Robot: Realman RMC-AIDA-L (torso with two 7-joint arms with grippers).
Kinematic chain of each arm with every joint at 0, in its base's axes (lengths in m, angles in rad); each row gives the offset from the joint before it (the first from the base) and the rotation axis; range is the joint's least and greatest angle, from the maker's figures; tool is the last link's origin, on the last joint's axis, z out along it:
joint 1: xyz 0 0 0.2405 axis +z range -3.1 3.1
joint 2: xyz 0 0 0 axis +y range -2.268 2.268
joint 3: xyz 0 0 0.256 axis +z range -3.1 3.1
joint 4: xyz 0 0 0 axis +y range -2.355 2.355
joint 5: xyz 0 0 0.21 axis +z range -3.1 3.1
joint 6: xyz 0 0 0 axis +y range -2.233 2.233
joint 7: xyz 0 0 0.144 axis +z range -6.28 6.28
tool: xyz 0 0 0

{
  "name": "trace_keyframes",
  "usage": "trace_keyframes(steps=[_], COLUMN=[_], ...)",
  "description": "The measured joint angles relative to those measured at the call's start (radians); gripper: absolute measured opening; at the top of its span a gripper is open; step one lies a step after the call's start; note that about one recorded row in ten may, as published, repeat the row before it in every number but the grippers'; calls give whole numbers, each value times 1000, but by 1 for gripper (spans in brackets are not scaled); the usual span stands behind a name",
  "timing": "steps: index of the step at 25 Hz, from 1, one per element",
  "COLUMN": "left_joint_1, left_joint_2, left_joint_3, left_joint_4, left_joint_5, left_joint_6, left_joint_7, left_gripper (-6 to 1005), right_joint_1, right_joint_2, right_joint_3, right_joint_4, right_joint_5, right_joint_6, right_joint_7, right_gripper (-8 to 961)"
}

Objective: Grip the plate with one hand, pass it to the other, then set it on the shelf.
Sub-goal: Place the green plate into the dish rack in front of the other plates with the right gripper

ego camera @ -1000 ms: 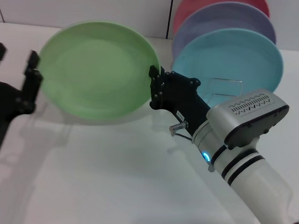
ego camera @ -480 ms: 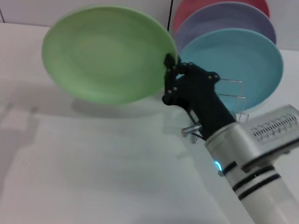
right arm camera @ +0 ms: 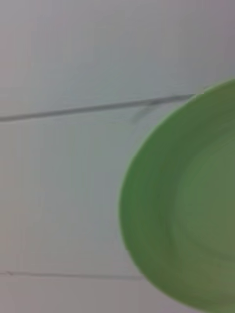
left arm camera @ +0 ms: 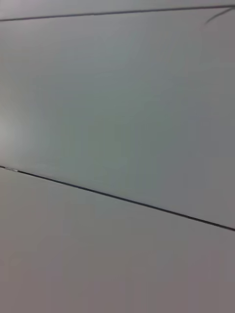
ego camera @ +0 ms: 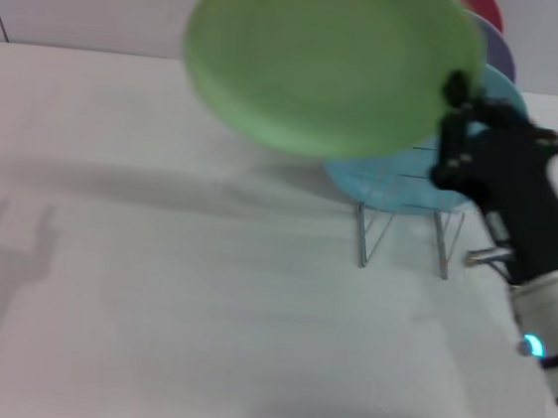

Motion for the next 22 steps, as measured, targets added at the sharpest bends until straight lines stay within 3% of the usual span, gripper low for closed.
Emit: trace_keyframes(steps=[3,8,11,17,22], left_joint_1=[4,5,7,9,18], left_joint_2=[7,-2,-18,-27,-30], left_joint_3=[-1,-6,-7,0,1], left_joint_4=[-5,-2,-3,-34,-64], left_joint_5=[25,34,34,31,26], left_joint_6=[-5,-11,-12,-30,-60], left_joint_7=[0,6,49,100,104], left_gripper=[546,544,544,544,544], right_joint_1=[-93,-185,-210,-242,-256], right_joint_2=[-33,-46,-55,-59,-113], right_joint_3=[87,256,360,573,582], right_joint_4=[91,153,168,170,182], right_joint_5=[-82,-268,-435,-796,-805], right_joint_6=[57,189,249,330,338], right_joint_7=[-6,67,234,634,675], right_gripper=[26,27,27,27,26])
